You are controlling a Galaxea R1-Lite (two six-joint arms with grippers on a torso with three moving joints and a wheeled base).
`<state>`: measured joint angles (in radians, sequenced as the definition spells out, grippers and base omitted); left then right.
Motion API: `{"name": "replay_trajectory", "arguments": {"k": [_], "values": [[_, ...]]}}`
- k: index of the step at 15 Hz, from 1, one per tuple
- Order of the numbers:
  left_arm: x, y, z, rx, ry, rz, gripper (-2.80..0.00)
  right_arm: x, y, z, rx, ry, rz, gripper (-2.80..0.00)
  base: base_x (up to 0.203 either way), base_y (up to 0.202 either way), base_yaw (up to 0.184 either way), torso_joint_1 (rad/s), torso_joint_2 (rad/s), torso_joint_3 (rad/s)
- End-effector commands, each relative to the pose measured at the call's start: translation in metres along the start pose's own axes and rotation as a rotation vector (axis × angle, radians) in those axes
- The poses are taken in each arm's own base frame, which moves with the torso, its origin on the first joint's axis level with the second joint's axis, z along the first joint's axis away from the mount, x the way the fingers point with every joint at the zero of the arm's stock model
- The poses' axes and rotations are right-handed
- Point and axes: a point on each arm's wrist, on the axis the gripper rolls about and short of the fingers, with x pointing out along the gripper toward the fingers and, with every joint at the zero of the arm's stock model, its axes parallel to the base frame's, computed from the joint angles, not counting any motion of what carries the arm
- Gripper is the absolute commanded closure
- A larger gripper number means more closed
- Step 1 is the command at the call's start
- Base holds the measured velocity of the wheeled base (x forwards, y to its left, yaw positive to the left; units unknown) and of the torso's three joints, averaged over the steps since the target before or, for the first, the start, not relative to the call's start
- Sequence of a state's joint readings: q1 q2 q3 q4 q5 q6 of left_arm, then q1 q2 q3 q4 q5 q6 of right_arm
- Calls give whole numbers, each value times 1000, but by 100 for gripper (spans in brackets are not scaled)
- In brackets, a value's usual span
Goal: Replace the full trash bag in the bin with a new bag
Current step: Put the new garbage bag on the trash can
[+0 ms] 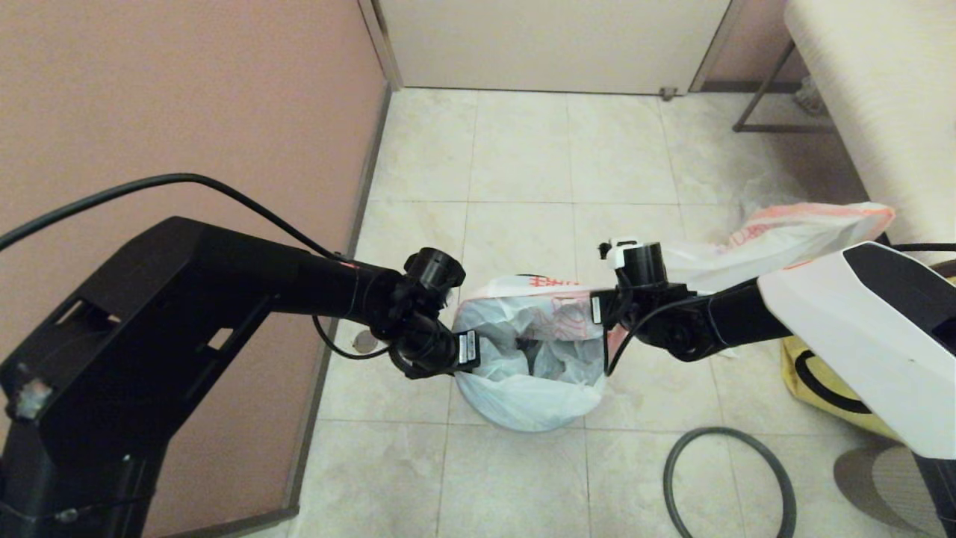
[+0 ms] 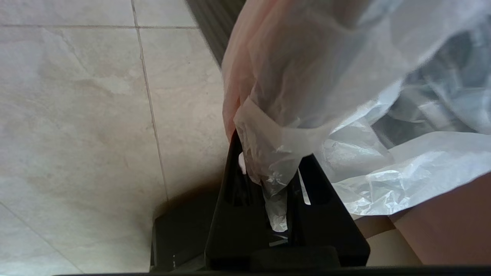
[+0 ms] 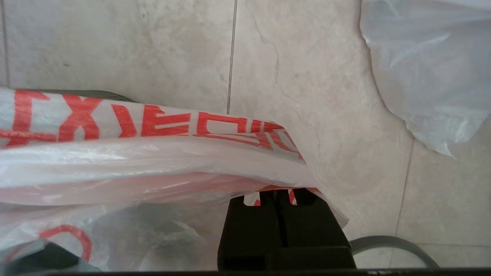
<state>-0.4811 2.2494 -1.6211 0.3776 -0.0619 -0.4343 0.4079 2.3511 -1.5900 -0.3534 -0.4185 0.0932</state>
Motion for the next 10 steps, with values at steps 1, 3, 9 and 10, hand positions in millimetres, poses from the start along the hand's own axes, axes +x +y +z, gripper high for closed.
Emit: {"name": "replay_trajectory", "arguments": {"k": [1,3,9,10], "values": [[1,-1,-3,4,12,4,0,-4,0,5,8,-12,13,0,0,0,0,0,0,0],[2,-4,-8,20,26,4,0,-4,1,7,22,-21,33,0,0,0,0,0,0,0],[1,-12,-21,88,68,-25,0,3,1,23,81,-102,92,0,0,0,0,0,0,0],[2,-14,-23,96,72,-28,0,7,-1,22,81,-98,97,0,0,0,0,0,0,0]]}}
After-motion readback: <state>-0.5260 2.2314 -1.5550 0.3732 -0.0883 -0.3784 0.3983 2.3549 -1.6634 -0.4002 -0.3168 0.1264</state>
